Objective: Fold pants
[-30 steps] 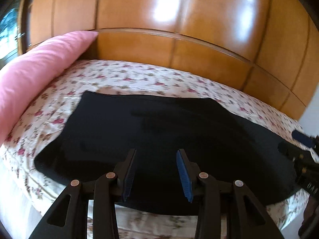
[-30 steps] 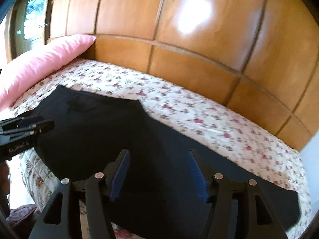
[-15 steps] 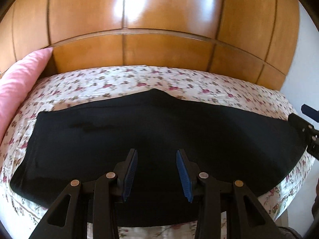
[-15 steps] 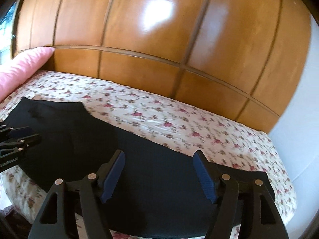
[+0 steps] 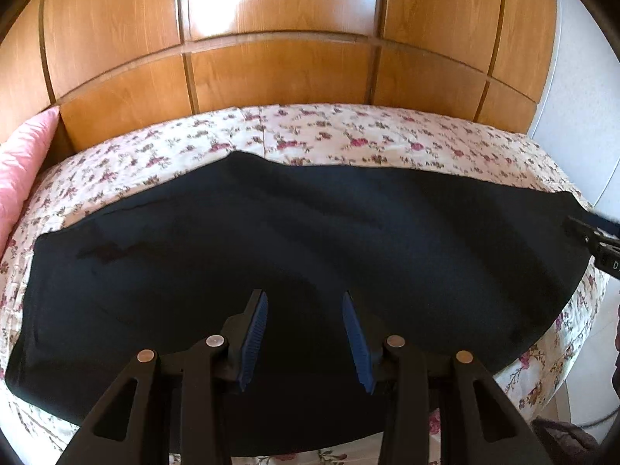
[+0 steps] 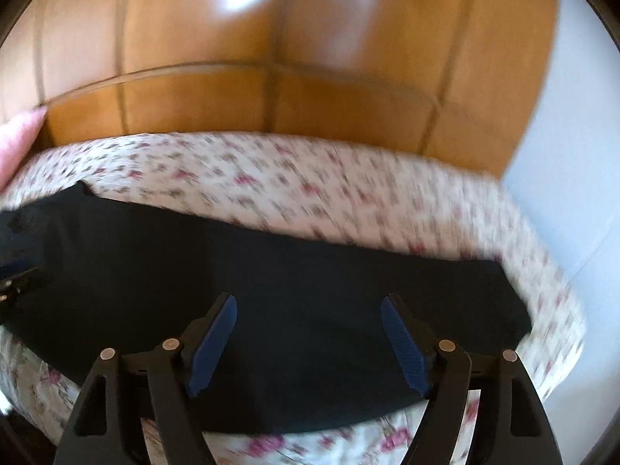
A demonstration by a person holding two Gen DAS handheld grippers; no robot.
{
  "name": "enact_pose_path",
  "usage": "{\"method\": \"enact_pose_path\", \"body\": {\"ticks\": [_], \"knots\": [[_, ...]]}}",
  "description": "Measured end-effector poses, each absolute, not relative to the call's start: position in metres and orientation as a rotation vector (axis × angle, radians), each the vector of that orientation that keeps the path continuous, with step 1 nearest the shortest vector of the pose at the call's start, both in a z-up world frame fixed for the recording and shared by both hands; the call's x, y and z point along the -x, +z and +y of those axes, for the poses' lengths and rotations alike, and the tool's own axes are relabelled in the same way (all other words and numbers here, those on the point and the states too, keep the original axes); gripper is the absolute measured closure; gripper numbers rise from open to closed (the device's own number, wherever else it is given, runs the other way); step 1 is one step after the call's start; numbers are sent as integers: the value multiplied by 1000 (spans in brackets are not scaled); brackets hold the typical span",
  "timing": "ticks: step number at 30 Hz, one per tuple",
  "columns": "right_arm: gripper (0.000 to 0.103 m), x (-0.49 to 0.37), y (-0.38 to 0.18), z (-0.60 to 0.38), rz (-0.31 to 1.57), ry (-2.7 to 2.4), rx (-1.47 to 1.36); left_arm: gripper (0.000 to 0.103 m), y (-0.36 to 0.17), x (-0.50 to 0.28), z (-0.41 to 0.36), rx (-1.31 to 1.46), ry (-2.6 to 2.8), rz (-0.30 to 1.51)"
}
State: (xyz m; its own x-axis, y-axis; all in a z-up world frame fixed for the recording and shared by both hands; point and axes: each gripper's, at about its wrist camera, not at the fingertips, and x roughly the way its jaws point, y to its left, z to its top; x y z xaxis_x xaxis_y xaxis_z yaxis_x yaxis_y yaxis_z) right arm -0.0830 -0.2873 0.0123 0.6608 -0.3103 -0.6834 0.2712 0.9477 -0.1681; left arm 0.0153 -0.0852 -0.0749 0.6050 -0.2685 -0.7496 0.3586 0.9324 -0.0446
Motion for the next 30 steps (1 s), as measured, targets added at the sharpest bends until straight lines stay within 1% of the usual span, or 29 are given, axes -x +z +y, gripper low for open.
{"method": "enact_pose_path", "body": {"ticks": [5,7,11,12,16,17,19,20,21,22,23,24,25,27,30], "knots": [[25,132,-10,-395,785,-364,-388,62,-84,-21,-81,-79,-361,886],[25,160,-20,-442,731,-420,-574,62,-84,-22,-79,-67,-358,885],[25,192,-45,-502,627,-419,-854,62,-83,-25,-78,-54,-357,883],[25,196,-50,-512,585,-386,-917,62,-83,-26,-77,-49,-355,885],[25,191,-53,-528,513,-372,-969,62,-82,-28,-74,-39,-345,885],[27,187,-53,-530,512,-375,-959,62,-82,-29,-73,-37,-342,886],[44,176,-54,-533,521,-393,-945,62,-82,-30,-72,-34,-335,888],[49,170,-55,-534,531,-400,-938,62,-82,-31,-71,-32,-331,888],[60,165,-56,-536,546,-420,-924,62,-82,-31,-71,-33,-326,889],[67,158,-54,-541,557,-430,-917,62,-82,-32,-70,-39,-312,892],[69,153,-52,-542,566,-429,-916,62,-82,-33,-69,-48,-292,895],[76,150,-48,-541,577,-425,-910,62,-82,-34,-67,-47,-283,897],[79,145,-43,-540,585,-419,-901,62,-81,-33,-65,-39,-278,896],[81,135,-26,-531,586,-397,-845,62,-80,-34,-59,-24,-258,893],[82,120,0,-507,585,-327,-770,62,-80,-36,-50,10,-246,896]]}}
